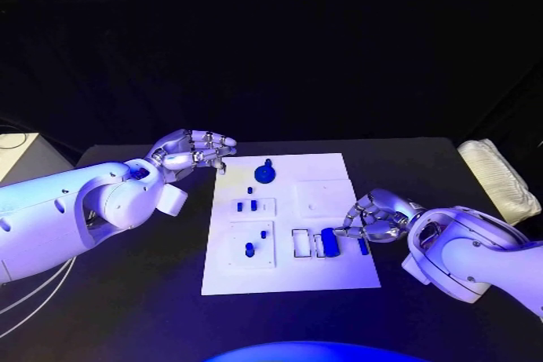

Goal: Assemble the parts on the task board

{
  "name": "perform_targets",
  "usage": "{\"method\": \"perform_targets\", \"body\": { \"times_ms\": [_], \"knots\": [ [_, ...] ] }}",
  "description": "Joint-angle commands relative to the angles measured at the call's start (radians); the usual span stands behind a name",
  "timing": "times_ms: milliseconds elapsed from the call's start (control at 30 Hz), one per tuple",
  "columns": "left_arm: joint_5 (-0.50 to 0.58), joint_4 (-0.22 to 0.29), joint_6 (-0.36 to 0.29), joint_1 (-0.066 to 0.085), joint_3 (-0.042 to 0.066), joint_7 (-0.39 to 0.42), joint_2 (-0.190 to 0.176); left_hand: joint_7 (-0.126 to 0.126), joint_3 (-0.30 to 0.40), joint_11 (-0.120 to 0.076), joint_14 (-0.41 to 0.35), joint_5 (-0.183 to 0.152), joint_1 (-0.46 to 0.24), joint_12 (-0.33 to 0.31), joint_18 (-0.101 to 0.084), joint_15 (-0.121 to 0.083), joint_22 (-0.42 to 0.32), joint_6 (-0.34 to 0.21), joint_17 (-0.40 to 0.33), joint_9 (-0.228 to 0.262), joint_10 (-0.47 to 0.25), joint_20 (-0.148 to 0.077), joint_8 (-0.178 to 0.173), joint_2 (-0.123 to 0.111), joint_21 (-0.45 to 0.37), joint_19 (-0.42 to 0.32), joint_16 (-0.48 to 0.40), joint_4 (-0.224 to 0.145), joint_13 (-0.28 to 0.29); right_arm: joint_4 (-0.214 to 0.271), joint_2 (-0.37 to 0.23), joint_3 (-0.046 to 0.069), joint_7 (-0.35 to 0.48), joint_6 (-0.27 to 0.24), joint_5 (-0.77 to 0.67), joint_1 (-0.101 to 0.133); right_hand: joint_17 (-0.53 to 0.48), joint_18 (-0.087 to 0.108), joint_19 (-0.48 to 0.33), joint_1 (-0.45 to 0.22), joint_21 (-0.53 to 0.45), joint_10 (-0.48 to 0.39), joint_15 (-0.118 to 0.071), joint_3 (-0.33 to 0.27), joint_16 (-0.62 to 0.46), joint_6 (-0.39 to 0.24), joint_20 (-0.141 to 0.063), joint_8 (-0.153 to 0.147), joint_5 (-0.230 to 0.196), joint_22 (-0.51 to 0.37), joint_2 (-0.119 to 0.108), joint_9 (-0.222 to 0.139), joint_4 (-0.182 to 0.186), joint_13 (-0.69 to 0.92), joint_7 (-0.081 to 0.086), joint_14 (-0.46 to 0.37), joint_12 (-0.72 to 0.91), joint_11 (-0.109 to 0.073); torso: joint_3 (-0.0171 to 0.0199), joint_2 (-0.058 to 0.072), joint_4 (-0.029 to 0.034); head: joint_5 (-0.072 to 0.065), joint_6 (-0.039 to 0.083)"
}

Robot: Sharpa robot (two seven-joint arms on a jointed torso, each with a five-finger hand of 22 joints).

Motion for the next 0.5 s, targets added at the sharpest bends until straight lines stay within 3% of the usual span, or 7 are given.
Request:
{"method": "perform_targets", "body": {
  "times_ms": [33,200,500],
  "knots": [
    [0.008,0.004,0.013,-0.002,0.001,0.01,0.0,0.001,-0.006,-0.001,0.002,0.0,0.0,0.006,0.014,0.001,-0.001,-0.002,0.001,-0.001,-0.001,0.0,0.006,0.007,-0.004,0.005,-0.006,-0.002,0.001,-0.002,0.001,-0.002,-0.106,0.043,-0.019,-0.008,0.138,-0.009,0.1,-0.014,0.006,0.008,-0.01,-0.026,0.004,-0.001,-0.006,0.007,0.0,0.257,0.003,0.003,0.001,0.026,-0.008,0.08,0.001,-0.001,-0.0019,0.001,0.0003,-0.005,0.002],
    [0.008,0.005,0.013,-0.002,0.0,0.009,0.0,0.001,-0.006,-0.001,0.002,0.0,0.0,0.006,0.014,0.001,-0.001,-0.002,0.001,-0.001,-0.001,0.0,0.006,0.007,-0.004,0.005,-0.006,-0.002,0.001,-0.015,0.016,-0.005,-0.144,0.031,-0.036,-0.021,0.148,-0.011,0.101,-0.033,0.017,0.011,-0.011,-0.084,0.008,-0.004,-0.007,0.018,0.001,0.259,0.021,0.007,0.002,0.038,-0.009,0.082,0.0,-0.002,-0.0017,0.001,0.0011,-0.005,0.001],
    [0.008,0.007,0.013,-0.002,0.0,0.009,-0.002,0.001,-0.007,-0.001,0.002,0.0,-0.002,0.007,0.014,0.001,-0.002,-0.002,0.002,-0.001,-0.001,0.0,0.006,0.008,-0.005,0.005,-0.007,-0.001,0.001,-0.052,0.071,-0.006,-0.175,-0.001,-0.045,-0.06,0.155,-0.012,0.103,-0.048,0.023,0.012,-0.011,-0.12,0.01,-0.007,-0.007,0.025,0.003,0.261,0.032,0.009,0.002,0.044,-0.009,0.083,-0.002,-0.002,-0.0006,0.001,-0.0002,-0.003,-0.005]
  ]
}}
